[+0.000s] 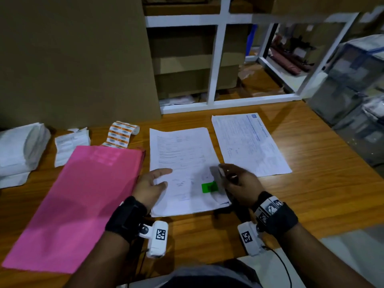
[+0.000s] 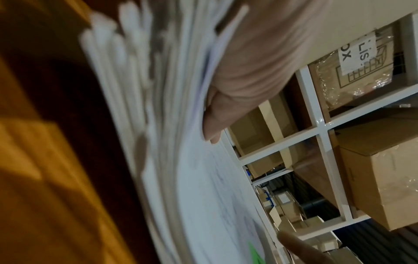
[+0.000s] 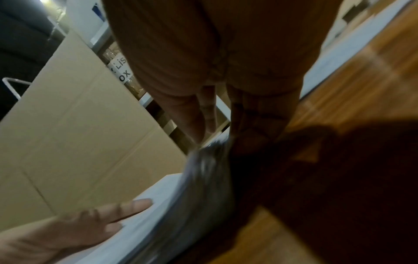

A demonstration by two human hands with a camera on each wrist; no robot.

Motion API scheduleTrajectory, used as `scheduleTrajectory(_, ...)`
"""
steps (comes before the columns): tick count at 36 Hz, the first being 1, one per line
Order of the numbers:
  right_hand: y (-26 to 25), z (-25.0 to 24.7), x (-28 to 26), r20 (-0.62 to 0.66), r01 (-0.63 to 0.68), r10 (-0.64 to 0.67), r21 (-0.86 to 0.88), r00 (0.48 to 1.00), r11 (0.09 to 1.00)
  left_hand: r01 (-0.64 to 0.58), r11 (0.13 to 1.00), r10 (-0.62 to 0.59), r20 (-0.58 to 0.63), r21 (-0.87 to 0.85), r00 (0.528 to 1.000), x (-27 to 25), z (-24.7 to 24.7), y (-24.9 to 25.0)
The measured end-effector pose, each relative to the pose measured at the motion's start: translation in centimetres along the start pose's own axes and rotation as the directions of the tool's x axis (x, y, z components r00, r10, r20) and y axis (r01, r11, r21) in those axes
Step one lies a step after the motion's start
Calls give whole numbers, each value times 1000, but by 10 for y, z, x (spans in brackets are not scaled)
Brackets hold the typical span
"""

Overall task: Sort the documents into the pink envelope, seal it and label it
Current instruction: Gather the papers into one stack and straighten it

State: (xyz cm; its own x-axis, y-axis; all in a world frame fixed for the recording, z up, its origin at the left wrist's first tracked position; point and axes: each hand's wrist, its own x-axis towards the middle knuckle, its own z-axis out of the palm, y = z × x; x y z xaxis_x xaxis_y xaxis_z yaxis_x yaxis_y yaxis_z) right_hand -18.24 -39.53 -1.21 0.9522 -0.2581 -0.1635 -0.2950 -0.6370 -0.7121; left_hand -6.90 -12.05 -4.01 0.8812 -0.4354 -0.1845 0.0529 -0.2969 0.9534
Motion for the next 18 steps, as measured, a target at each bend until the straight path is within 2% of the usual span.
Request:
scheduleTrajectory(3,11,-20,7,-127,-9,-7,-128,992,992,0,1000,0,-17,29,1000,0,2,4)
scheduleTrajectory(5,19,-32,19,-135,-42,18,-181,991,983,-5,999,7,-38,51,999,0,4,7)
scheduleTrajectory(8,19,-41,36,-14,-7,1,-420,1000,908,5,996,2,-74,87,997,0,11,10)
scheduleTrajectory(11,16,-39,49,122,79,-12,-566,993,820,15,996,-6,-95,88,995,-3,20,14)
scheduleTrajectory(15,10,-39,60,186,161,-51,-645,981,747,34,997,-27,-105,70,994,-10,29,14)
scheduleTrajectory(18,11,-44,72,203,220,-116,-624,972,750,52,998,-47,-134,37,990,-15,31,14)
